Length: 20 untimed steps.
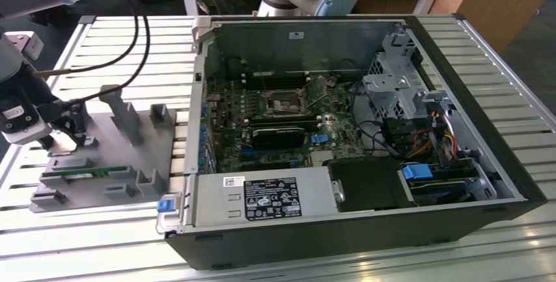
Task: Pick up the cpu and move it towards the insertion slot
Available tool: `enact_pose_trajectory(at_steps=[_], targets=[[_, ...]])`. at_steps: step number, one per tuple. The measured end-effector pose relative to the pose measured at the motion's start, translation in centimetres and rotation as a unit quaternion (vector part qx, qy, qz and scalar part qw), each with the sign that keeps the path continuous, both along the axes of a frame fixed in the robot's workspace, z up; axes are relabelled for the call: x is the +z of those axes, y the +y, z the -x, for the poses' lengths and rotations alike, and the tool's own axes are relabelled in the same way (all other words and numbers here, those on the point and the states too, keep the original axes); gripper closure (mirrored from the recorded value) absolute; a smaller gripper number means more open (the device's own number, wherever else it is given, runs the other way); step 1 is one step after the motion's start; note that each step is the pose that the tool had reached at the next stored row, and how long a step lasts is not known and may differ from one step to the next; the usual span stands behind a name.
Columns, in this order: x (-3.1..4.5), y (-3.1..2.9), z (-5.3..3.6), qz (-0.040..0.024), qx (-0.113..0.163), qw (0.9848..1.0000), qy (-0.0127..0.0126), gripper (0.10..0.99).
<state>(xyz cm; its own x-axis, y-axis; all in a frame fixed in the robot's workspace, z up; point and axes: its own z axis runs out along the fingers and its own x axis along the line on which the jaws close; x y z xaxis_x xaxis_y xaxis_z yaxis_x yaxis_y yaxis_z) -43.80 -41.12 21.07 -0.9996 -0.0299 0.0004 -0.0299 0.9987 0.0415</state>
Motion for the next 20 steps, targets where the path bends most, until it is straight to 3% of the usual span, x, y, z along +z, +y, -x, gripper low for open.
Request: enact_pose_trajectory(at_steps=[10, 20], targets=[[1.17, 0.00, 0.00, -0.0001, 0.000, 1.0000, 0.0000, 0.541], [3.61, 0.03, 0.00, -0.0002, 0.000, 1.0000, 0.0000, 0.541]])
